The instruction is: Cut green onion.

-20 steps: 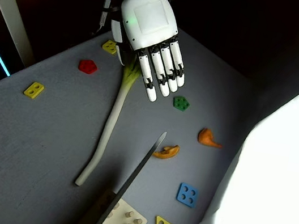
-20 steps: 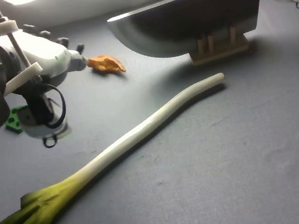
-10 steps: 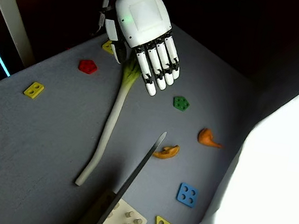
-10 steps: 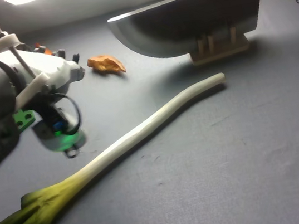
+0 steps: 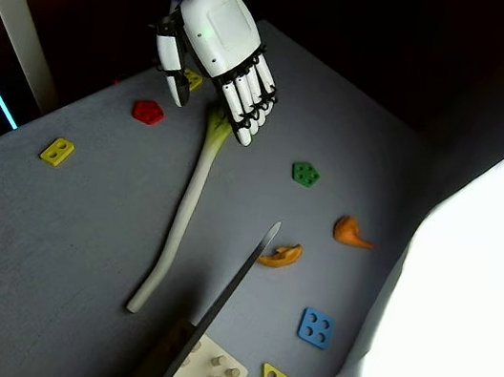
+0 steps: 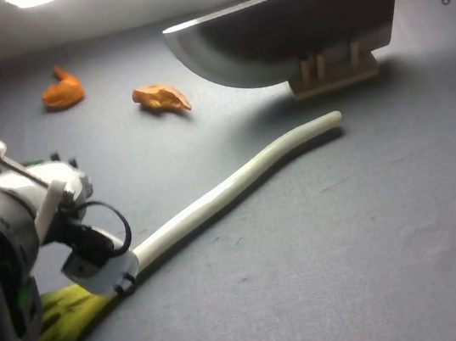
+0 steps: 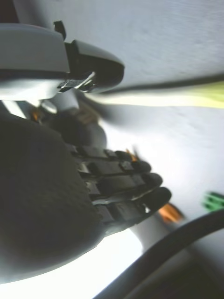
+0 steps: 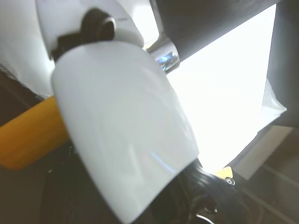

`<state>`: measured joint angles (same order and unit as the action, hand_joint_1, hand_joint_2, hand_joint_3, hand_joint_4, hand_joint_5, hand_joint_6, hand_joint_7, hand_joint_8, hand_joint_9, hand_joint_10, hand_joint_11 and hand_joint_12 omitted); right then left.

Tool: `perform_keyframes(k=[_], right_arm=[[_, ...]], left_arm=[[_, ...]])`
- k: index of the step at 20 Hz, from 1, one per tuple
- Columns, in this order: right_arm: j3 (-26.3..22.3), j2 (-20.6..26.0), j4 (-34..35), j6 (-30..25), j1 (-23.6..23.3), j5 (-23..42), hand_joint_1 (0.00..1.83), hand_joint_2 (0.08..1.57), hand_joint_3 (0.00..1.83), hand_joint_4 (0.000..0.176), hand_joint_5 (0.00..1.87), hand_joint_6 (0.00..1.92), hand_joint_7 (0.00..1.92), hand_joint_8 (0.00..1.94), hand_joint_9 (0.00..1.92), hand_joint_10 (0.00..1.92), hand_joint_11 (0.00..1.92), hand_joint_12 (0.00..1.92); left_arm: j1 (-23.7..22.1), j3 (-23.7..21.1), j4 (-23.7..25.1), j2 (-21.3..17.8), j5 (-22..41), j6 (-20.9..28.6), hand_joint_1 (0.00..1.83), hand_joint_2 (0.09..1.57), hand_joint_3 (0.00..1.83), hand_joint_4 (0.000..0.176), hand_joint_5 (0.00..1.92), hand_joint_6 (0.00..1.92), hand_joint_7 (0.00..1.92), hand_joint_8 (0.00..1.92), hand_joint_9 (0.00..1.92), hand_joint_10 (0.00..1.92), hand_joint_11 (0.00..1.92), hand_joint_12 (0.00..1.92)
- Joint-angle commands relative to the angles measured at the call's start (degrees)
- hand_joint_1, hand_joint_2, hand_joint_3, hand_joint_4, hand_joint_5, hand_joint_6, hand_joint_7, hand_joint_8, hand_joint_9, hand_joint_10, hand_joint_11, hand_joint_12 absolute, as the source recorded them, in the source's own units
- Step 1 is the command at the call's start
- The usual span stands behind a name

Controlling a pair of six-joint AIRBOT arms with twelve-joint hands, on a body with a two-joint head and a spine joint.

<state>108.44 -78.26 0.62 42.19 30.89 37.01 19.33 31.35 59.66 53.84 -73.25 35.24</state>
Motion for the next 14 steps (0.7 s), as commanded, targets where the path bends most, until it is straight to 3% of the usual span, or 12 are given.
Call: perform_keyframes(k=[1, 5, 6, 7, 8, 9, 14], right_arm=[[0.89, -0.01, 1.29, -0.19, -0.22, 6.62, 1.03, 1.06, 0.0, 0.0, 0.0, 0.0, 0.0, 0.0, 0.0, 0.0, 0.0, 0.0], [3.22, -1.53, 0.83, -1.54, 0.07, 6.59, 1.03, 1.07, 0.0, 0.0, 0.0, 0.0, 0.0, 0.0, 0.0, 0.0, 0.0, 0.0], [3.44, -1.65, 0.83, -1.62, 0.15, 6.59, 1.0, 1.07, 0.0, 0.0, 0.0, 0.0, 0.0, 0.0, 0.0, 0.0, 0.0, 0.0], [3.6, -1.78, 0.83, -1.63, 0.29, 6.65, 1.01, 1.07, 0.0, 0.0, 0.0, 0.0, 0.0, 0.0, 0.0, 0.0, 0.0, 0.0], [3.66, -1.88, 0.83, -1.66, 0.43, 6.89, 1.01, 1.07, 0.0, 0.0, 0.0, 0.0, 0.0, 0.0, 0.0, 0.0, 0.0, 0.0], [3.67, -1.97, 0.81, -1.67, 0.64, 7.23, 1.03, 1.07, 0.0, 0.0, 0.0, 0.0, 0.0, 0.0, 0.0, 0.0, 0.0, 0.0], [3.71, -2.06, 0.8, -2.06, 0.96, 7.26, 1.05, 1.06, 0.0, 0.0, 0.0, 0.0, 0.0, 0.0, 0.0, 0.0, 0.0, 0.0]], left_arm=[[0.72, -0.18, 5.99, 0.7, -1.57, 2.78, 0.77, 1.17, 0.0, 0.043, 0.12, 0.02, 0.26, 0.01, 0.3, 0.04, 0.0, 0.89], [4.89, -0.2, 13.47, 3.38, -2.36, 11.96, 0.83, 1.16, 0.0, 0.043, 0.14, 0.01, 0.25, 0.0, 0.33, 0.04, 0.0, 0.91], [5.64, -0.33, 15.3, 3.98, -2.97, 13.22, 0.83, 1.15, 0.0, 0.04, 0.15, 0.01, 0.3, 0.01, 0.35, 0.04, 0.0, 0.82], [6.34, -0.58, 16.54, 4.43, -3.71, 13.86, 0.78, 1.17, 0.0, 0.049, 0.14, 0.0, 0.29, 0.01, 0.29, 0.01, 0.0, 0.7], [7.35, -1.11, 18.4, 4.76, -4.94, 15.15, 0.78, 1.17, 0.0, 0.049, 0.14, 0.0, 0.29, 0.01, 0.29, 0.01, 0.0, 0.7], [8.08, -1.57, 19.25, 4.87, -5.85, 16.18, 0.73, 1.19, 0.01, 0.053, 0.11, 0.0, 0.19, 0.0, 0.19, 0.0, 0.0, 0.62], [12.66, -4.61, 23.1, 5.04, -10.89, 21.58, 0.75, 1.2, 0.01, 0.046, 0.11, 0.0, 0.18, 0.01, 0.23, 0.02, 0.0, 0.65]])
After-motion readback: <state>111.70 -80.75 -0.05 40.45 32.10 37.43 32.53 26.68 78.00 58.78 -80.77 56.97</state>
